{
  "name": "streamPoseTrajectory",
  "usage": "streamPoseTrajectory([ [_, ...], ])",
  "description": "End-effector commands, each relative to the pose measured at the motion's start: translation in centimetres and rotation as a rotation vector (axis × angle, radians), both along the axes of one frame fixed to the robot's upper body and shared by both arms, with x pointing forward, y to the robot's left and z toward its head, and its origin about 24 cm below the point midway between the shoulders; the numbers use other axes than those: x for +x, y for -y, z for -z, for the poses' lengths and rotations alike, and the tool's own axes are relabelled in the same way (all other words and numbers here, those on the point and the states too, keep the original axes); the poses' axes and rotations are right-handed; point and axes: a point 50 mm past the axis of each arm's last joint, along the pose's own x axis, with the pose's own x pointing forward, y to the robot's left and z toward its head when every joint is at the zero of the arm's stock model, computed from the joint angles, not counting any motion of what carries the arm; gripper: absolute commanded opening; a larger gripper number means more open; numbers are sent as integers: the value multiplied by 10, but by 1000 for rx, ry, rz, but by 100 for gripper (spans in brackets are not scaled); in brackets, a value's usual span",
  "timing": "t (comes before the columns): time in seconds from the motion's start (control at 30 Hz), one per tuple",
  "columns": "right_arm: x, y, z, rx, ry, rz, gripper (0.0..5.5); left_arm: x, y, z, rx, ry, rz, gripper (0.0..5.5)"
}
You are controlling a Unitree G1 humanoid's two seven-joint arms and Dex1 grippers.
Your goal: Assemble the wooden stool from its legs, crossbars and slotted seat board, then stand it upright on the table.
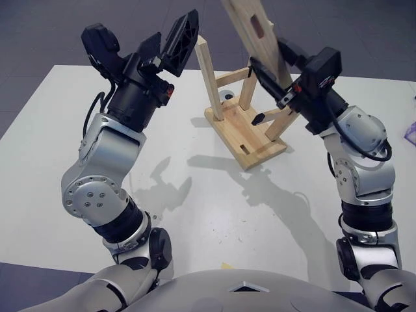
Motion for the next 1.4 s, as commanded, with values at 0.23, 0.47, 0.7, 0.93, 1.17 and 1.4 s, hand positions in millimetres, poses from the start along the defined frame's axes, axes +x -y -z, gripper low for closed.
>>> streamPoseTrajectory([
  [0.23,-24,-18,11,-47,-80,-216,207,-6,14,-2,-66,-26,118,499],
  [0.47,-22,-16,15,-70,-82,-177,207,-3,13,5,23,-53,73,374],
  [0.7,-22,-13,21,-75,-105,-160,207,-6,11,8,2,-51,59,268],
  [0.93,-18,-6,33,-74,-151,-130,207,-4,-1,-2,-110,-36,28,141],
  [1.17,-19,-10,36,-76,-150,-140,207,-1,-2,2,-68,-56,12,103],
  [1.4,-17,-12,41,-104,-158,-104,251,2,-10,2,-44,-52,-51,103],
])
